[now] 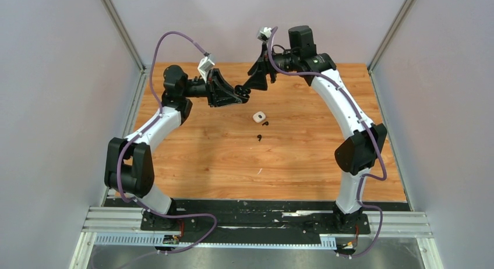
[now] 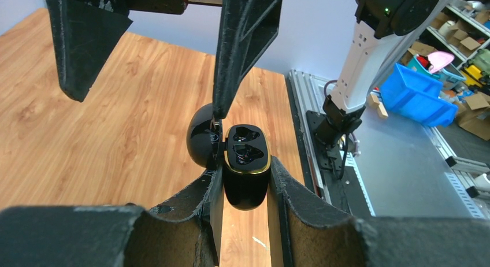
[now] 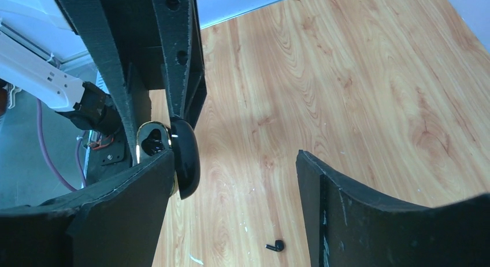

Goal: Insert the wireless bluetooth earbuds into the charging case
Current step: Open the charging case, then adjust the charging case.

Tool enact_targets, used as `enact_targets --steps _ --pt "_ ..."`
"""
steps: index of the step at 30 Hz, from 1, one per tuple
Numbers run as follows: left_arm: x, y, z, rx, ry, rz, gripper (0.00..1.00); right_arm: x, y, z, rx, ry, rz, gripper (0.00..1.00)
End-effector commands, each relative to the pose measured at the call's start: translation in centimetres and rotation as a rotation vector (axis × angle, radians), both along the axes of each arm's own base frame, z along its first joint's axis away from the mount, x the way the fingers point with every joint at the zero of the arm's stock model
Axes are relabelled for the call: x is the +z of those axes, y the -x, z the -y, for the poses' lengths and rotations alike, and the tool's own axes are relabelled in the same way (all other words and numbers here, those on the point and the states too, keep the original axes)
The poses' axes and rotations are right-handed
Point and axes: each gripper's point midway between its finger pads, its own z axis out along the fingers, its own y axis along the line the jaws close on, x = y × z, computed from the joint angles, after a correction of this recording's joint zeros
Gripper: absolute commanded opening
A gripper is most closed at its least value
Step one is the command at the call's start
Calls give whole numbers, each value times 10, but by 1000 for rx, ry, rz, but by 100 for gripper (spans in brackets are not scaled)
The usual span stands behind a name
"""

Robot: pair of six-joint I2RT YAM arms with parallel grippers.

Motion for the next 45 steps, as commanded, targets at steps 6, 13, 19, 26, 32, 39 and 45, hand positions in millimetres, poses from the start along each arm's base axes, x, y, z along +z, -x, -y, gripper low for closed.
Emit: enact_targets --steps 6,13,19,26,32,39,45 --pt "19 7 0 -7 20 81 0 7 -2 -1 -2 -8 65 75" --pt "22 2 1 23 31 75 0 4 15 -1 67 -20 38 69" --pt "22 0 2 22 31 68 0 -1 17 -1 72 -13 28 49" --pt "21 -3 2 50 34 78 0 3 23 -3 113 -38 5 15" --pt "15 -16 2 110 26 53 0 5 27 -3 124 -44 4 0" --pt "-4 -25 -2 167 -46 -39 54 20 6 3 45 -2 193 0" --pt "-9 -12 -21 168 -163 14 62 15 -2 13 38 74 346 0"
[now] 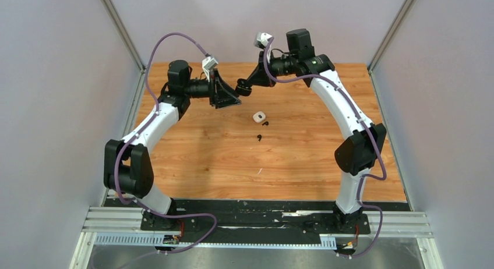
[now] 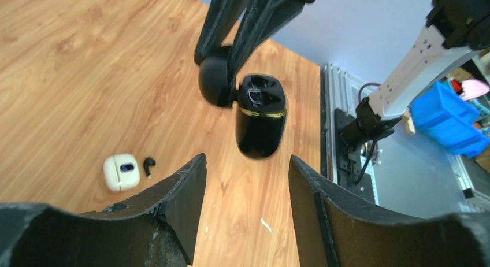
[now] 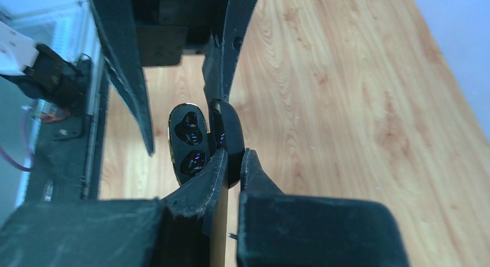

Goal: Insert the wireless bluetooth earbuds into the charging case
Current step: Adjust the charging case.

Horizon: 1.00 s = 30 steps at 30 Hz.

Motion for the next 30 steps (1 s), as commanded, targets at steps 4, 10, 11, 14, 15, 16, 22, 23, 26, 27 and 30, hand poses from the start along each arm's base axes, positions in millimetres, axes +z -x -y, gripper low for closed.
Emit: enact_targets --steps 4,10,11,14,15,16,22,23,26,27,30 --pt "40 21 -32 53 -139 225 69 18 11 13 45 80 348 0" --pt "73 7 -36 118 -145 330 69 12 26 4 102 132 478 0" --pt "77 4 -36 123 -138 362 68 13 27 2 107 136 491 0" --pt "79 -1 -29 115 -139 404 64 18 32 -5 124 139 523 0" --pt "72 -2 -27 107 -151 379 63 20 33 -6 125 138 528 0" --pt "76 -3 -23 96 -156 403 63 21 34 -7 126 137 531 0" --pt "65 -1 -13 56 -192 358 55 24 35 -13 119 152 557 0" --pt "63 0 -12 44 -190 350 54 23 34 -13 114 159 562 0" --pt "60 2 -11 30 -196 325 49 23 33 -14 105 171 575 0" --pt "58 2 -10 25 -199 322 48 24 33 -15 102 173 578 0" --pt "51 2 -10 22 -218 302 45 25 31 -16 93 177 592 0"
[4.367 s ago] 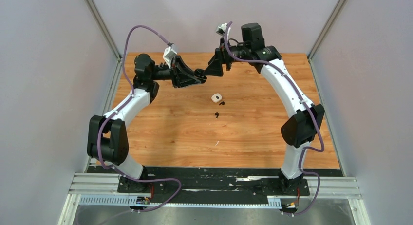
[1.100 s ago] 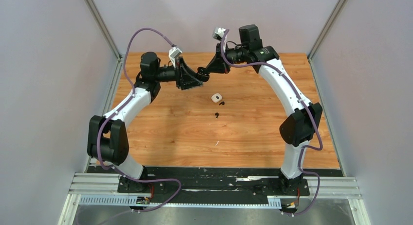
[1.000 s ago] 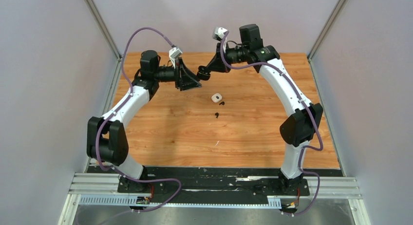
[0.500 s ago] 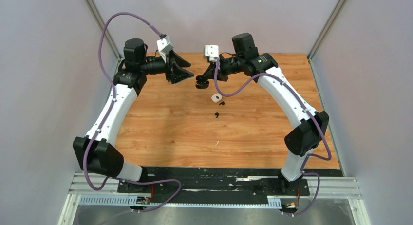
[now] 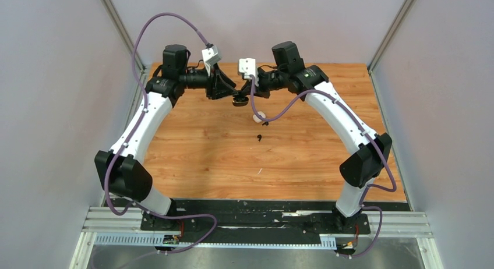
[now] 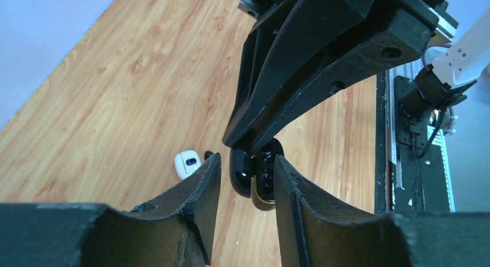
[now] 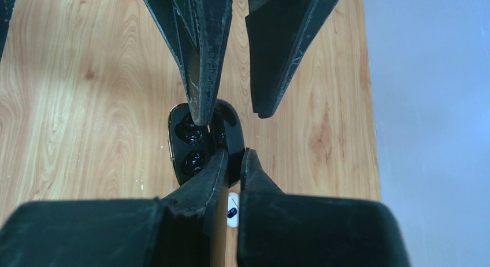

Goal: Insert the wireless bluetooth earbuds into the charging case
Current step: Adjust the charging case.

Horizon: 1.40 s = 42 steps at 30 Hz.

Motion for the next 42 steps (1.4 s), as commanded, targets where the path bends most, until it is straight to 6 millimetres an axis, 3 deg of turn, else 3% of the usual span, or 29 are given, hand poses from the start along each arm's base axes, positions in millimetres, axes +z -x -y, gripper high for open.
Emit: enact_targets --steps 1,12,21,29,35,37,41,42 --pt "5 1 1 -15 -23 28 45 38 3 -1 5 -40 123 0" --pt "-10 -4 7 -13 -65 -1 42 41 1 -4 -3 -39 147 0" --pt "-14 -6 10 -23 -58 -31 21 42 1 -6 -2 -39 156 0" --pt "-20 -7 10 -25 -63 -49 26 42 2 -7 2 -39 160 0" --pt "-23 -4 11 -43 -62 -65 11 41 1 -10 0 -40 162 0" --pt "-24 -3 11 -48 -59 -72 2 41 0 -10 -3 -43 160 0" --pt "-23 0 12 -52 -47 -71 0 39 -2 -10 -18 -44 148 0" --pt "-18 -1 12 -49 -40 -47 0 39 -3 -11 -28 -46 141 6"
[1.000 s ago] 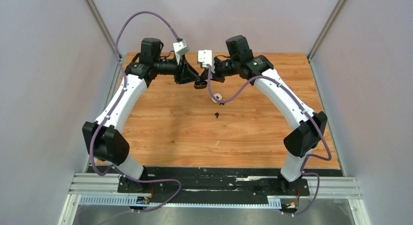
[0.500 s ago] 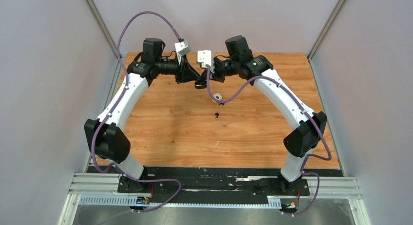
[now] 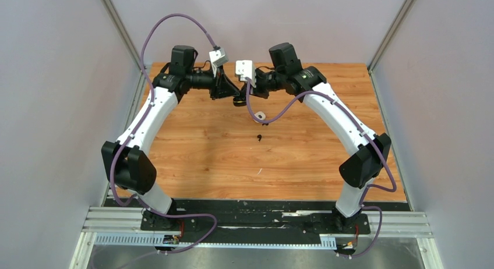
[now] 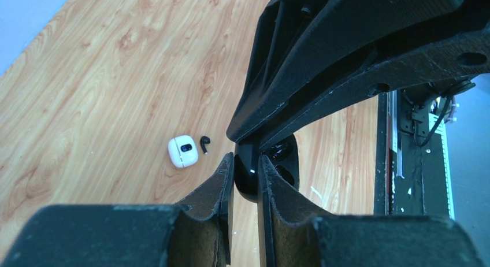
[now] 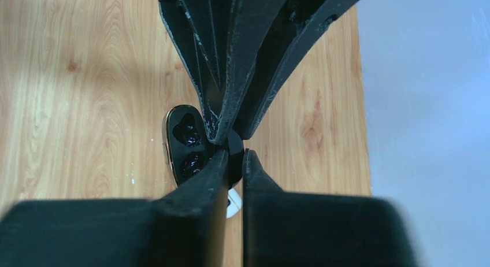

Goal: Insert the wireless bluetooth earbuds into the charging case
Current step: Adjust the charging case.

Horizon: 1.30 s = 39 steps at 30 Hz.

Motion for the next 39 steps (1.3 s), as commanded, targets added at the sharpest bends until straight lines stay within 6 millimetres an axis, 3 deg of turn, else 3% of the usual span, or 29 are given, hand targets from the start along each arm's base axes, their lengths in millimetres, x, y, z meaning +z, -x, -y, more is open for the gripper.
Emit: enact_targets --steps 1,2,3,4,5,12,14,20,25,28,32,35,39 --pt "9 5 3 -20 28 23 0 43 0 -8 -3 -95 85 20" --pt "14 5 3 -17 35 51 0 45 -1 -8 -23 -104 70 34" --pt "12 4 3 -10 31 55 0 47 -21 15 -100 -110 56 39" --pt "14 3 2 -9 31 78 0 51 -3 -2 -63 -122 42 43" --pt "12 2 1 -3 26 84 0 55 1 -2 -69 -133 29 46" --pt "9 -3 -5 43 10 150 0 92 11 21 -162 -231 -48 55" --pt "11 -5 -8 63 9 172 0 89 12 33 -184 -253 -120 54" --pt "13 -10 -27 167 -8 246 0 12 16 70 -179 -246 -447 46" --pt "17 -4 -42 228 -8 238 0 -59 -8 85 -299 -147 -541 29" --pt "15 2 -46 247 -3 212 0 -100 -22 88 -422 -101 -624 38" --pt "17 8 -47 269 18 192 0 -147 -20 91 -373 6 -593 36" --pt "20 13 -49 287 28 180 0 -167 -26 96 -390 54 -595 36" --pt "22 17 -51 298 33 177 0 -184 -19 88 -362 83 -637 35"
